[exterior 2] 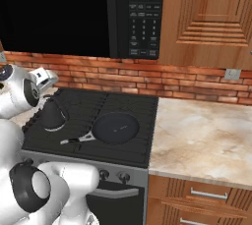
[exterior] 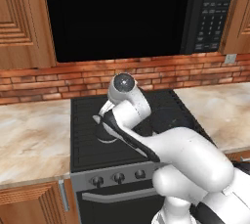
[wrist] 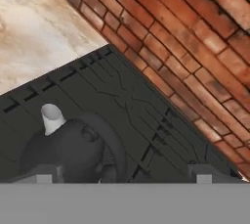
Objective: Pick the kettle from the counter and place it on a stove burner. Then turn the burner on.
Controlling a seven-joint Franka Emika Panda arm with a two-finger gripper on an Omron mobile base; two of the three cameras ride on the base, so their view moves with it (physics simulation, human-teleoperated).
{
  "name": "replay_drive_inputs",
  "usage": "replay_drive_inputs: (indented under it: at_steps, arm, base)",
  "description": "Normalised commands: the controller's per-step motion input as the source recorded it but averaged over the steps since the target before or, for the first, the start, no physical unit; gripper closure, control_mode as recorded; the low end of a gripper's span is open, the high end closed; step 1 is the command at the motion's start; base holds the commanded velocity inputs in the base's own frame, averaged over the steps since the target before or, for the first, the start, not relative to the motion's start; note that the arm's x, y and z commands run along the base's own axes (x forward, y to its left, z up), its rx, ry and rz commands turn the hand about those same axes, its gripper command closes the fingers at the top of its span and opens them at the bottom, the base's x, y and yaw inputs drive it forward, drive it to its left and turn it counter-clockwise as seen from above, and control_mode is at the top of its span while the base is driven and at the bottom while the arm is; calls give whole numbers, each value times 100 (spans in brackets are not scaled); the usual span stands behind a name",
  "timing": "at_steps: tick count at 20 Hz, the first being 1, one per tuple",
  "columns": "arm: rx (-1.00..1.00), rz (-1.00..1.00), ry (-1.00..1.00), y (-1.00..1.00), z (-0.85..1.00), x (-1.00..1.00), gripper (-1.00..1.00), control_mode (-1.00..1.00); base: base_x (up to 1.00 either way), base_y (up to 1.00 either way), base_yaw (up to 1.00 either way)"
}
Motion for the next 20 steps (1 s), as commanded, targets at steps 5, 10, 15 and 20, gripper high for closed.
replay_drive_inputs:
  at_steps: [5, 10, 15, 20]
  arm:
    - [1, -10, -9, 0, 37, -98, -100, -100]
    - [0, -2, 5, 0, -29, -100, -100, -100]
    - [0, 0, 11, 0, -57, -100, -100, -100]
    - [0, 0, 13, 3, -79, -95, -100, -100]
  base:
    - [0, 0, 0]
    - [0, 0, 0]
    - [0, 0, 0]
    - [0, 0, 0]
